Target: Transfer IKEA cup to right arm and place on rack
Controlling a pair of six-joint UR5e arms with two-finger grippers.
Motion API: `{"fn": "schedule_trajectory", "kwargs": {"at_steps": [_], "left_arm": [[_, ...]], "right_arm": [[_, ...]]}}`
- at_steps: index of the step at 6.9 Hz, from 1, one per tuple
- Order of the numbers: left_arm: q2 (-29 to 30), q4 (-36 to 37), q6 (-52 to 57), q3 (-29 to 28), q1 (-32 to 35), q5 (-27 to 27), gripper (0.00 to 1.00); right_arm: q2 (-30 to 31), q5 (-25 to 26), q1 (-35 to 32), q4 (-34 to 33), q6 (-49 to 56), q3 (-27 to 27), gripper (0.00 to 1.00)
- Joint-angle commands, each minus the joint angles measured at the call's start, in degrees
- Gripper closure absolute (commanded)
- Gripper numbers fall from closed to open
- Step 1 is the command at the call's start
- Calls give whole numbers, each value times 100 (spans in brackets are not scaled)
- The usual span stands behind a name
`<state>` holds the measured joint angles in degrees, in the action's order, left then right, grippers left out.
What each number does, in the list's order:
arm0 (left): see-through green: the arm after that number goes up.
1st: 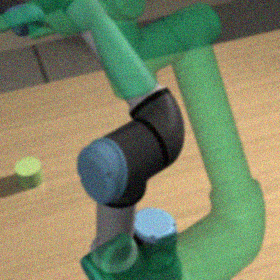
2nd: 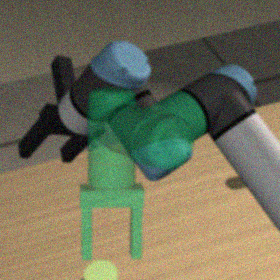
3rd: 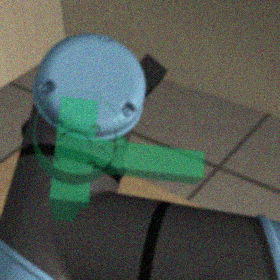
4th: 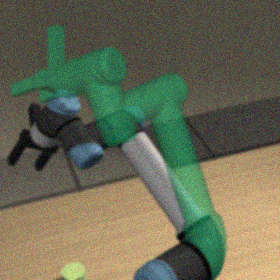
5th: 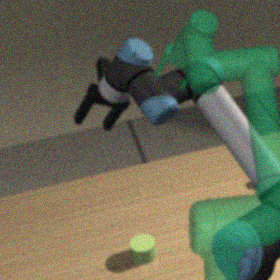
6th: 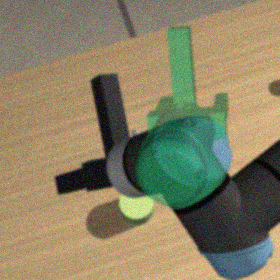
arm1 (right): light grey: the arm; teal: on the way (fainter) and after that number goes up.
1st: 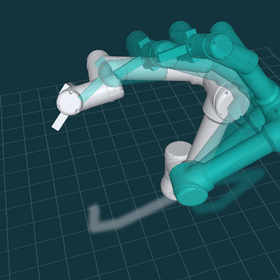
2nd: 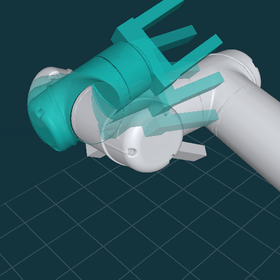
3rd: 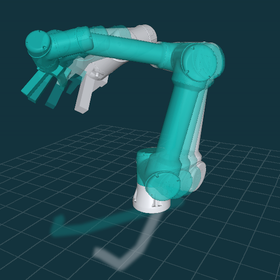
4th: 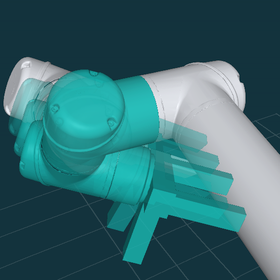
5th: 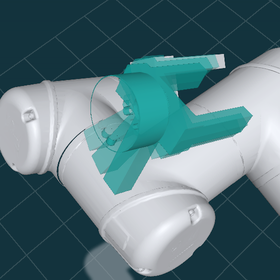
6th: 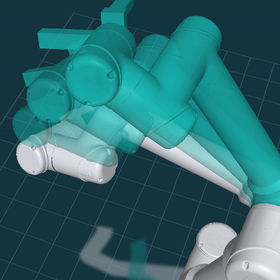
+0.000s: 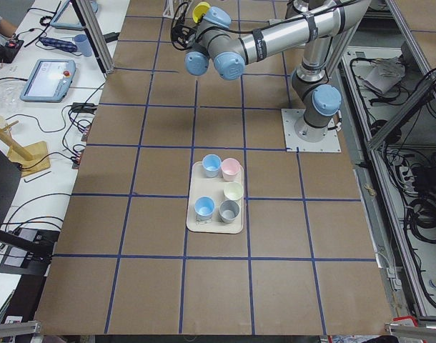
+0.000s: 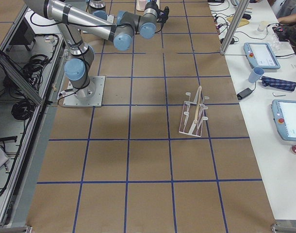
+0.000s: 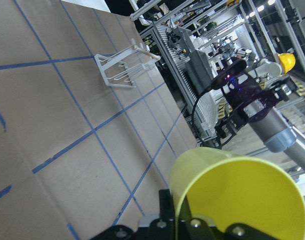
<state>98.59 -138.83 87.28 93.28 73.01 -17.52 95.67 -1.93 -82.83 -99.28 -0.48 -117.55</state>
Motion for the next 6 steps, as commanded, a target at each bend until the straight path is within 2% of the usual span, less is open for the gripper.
{"fn": "schedule_trajectory", "kwargs": {"at_steps": [1,3,6], "left_arm": [[-42,-302,52,173,336,834,100],[-68,-294,52,252,765,1432,100],[-77,-399,52,375,934,1673,100]], "right_arm": [[-109,-9,-5,14,-110,21,0],[-110,0,-5,-4,-304,30,0],[-110,-27,-23,5,-496,47,0]]}}
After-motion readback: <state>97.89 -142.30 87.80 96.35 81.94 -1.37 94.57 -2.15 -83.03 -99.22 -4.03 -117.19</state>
